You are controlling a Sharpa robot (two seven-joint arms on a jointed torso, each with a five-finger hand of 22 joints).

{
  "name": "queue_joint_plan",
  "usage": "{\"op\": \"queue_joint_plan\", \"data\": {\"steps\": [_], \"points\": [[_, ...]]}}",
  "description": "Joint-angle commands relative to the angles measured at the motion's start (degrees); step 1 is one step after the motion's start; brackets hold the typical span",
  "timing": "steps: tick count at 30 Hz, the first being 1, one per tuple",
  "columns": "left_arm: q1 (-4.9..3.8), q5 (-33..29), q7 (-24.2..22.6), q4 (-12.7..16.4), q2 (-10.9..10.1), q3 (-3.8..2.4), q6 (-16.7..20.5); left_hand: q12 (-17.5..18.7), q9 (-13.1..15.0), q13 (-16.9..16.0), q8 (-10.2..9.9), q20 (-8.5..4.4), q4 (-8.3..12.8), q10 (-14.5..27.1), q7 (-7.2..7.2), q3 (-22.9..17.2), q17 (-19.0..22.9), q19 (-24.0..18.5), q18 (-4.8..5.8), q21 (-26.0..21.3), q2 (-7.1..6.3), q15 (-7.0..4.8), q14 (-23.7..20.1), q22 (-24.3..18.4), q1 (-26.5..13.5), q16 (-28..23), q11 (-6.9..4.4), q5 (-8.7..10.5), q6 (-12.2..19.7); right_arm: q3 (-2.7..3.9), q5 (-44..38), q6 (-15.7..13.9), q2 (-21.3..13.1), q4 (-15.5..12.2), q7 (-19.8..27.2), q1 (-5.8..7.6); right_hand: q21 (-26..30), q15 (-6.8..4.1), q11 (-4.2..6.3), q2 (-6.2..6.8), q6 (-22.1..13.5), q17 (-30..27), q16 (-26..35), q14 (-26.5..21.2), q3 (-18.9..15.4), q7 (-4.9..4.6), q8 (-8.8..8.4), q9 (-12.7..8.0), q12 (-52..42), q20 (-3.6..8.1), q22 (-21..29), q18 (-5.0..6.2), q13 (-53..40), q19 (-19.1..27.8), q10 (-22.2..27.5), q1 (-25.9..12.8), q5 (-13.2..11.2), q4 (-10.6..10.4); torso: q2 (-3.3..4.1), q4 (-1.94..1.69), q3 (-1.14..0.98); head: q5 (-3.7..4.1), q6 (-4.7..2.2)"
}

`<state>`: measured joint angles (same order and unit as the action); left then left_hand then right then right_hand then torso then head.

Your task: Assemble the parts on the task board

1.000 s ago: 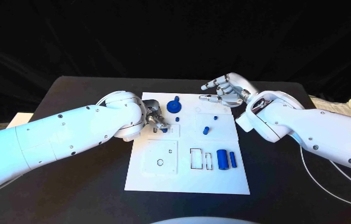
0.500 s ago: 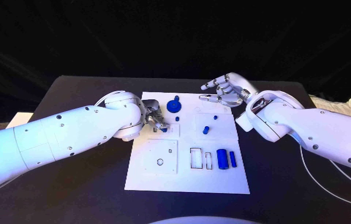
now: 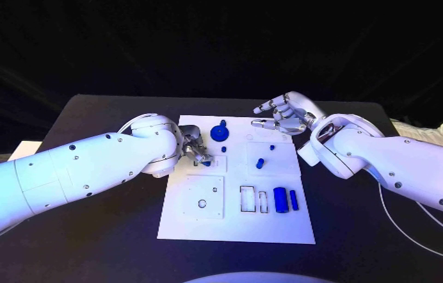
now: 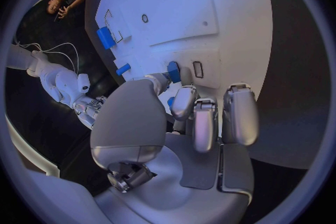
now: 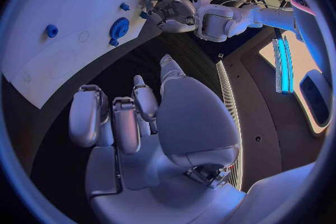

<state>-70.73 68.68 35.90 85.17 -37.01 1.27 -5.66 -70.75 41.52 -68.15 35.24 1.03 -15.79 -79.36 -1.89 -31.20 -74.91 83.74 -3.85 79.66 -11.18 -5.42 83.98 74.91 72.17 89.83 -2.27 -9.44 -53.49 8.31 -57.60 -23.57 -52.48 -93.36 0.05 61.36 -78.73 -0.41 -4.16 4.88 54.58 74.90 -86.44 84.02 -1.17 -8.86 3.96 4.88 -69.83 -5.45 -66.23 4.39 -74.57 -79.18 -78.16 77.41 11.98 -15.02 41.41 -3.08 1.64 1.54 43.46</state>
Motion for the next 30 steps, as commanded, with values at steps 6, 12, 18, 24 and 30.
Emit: {"op": "queue_joint_plan", "data": {"steps": [6, 12, 18, 24, 30], "points": [[0.49, 0.6, 0.7, 0.1, -0.2, 0.36, -3.6, -0.4, 0.2, -0.2, 0.1, -0.02, 9.1, -0.6, 0.49, -8.3, -15.1, 0.3, 0.64, 0.4, -0.67, 0.02, 6.0, 3.2, -0.4, 0.2, -0.23, 0.34, -1.0, 0.0, 0.0, 1.0, 0.0, 0.0, 0.5, -0.16, 0.2, -0.14, 0.34, -0.28, 0.3, 8.6, 0.2, 4.5, -0.3, 0.07, 0.14, 0.0, 0.1, 0.03, 0.1, 0.32, 0.0, 0.3, -0.1, -0.4, 0.3, -0.1, 0.0, 0.0, -0.01, -0.03, 0.12], [0.54, 0.6, 0.6, 0.4, -0.3, 0.36, -3.4, -0.6, 0.2, -0.4, 0.2, -0.05, 9.1, -0.7, 0.6, -8.2, -15.1, 0.4, 0.67, 0.5, -0.69, -0.02, 6.0, 3.4, -0.7, 0.2, -0.31, 0.34, -1.3, -0.01, 0.0, 1.1, 0.0, 0.0, 0.6, -0.29, 0.2, -0.14, 0.34, -0.33, 0.4, 8.5, 0.2, 4.5, -0.3, 0.08, 0.14, 0.0, 0.1, 0.04, 0.1, 0.33, 0.0, 0.3, -0.1, -0.5, 0.3, -0.1, 0.01, 0.06, 0.0, -0.02, 0.23], [0.63, 0.6, 0.1, 0.8, -0.4, 0.35, 0.3, -1.0, 0.3, -0.8, 0.3, -0.14, 9.6, -1.1, 0.77, -8.4, -15.1, 0.6, 0.78, 0.8, -0.47, -0.14, 6.0, 3.9, -0.5, 0.2, -0.5, 0.21, -1.7, -0.01, 0.1, 1.0, 0.0, 0.1, 0.6, -0.37, 0.2, -0.14, 0.34, -0.33, 0.4, 8.5, 0.2, 4.5, -0.3, 0.08, 0.14, 0.0, 0.1, 0.04, 0.1, 0.33, 0.0, 0.3, -0.1, -0.5, 0.3, -0.1, 0.0, 0.03, -0.02, -0.11, 0.18], [0.8, -0.7, -1.3, 1.7, -1.1, 0.34, 6.2, -0.9, 0.3, -0.8, 0.3, -0.21, 9.6, -1.2, 0.76, -8.6, -15.1, 0.7, 0.82, 0.9, 0.03, -0.2, 6.0, 4.0, -0.7, 0.2, -0.52, 0.42, -1.9, -0.01, 0.1, 1.0, 0.0, 0.1, 0.7, -0.41, 0.2, -0.14, 0.34, -0.33, 0.4, 8.5, 0.2, 4.5, -0.3, 0.08, 0.14, 0.0, 0.1, 0.04, 0.1, 0.33, 0.0, 0.3, -0.1, -0.5, 0.3, -0.1, 0.02, 0.0, -0.01, -0.07, 0.1], [1.4, -2.4, -3.3, 3.7, -2.8, 0.33, 13.2, -1.0, 0.4, -0.8, 0.3, -0.29, 9.8, -1.3, 0.82, -8.5, -15.1, 0.9, 0.91, 1.2, 0.31, -0.26, 6.0, 4.4, -1.0, 0.2, -0.57, 1.41, -2.0, -0.01, 0.2, 1.0, -0.1, 0.1, 0.8, -0.43, 0.2, -0.14, 0.34, -0.33, 0.4, 8.5, 0.2, 4.5, -0.3, 0.08, 0.14, 0.0, 0.1, 0.04, 0.1, 0.33, 0.0, 0.3, -0.1, -0.5, 0.3, -0.1, -0.05, -0.09, -0.08, -0.04, 0.3]]}}
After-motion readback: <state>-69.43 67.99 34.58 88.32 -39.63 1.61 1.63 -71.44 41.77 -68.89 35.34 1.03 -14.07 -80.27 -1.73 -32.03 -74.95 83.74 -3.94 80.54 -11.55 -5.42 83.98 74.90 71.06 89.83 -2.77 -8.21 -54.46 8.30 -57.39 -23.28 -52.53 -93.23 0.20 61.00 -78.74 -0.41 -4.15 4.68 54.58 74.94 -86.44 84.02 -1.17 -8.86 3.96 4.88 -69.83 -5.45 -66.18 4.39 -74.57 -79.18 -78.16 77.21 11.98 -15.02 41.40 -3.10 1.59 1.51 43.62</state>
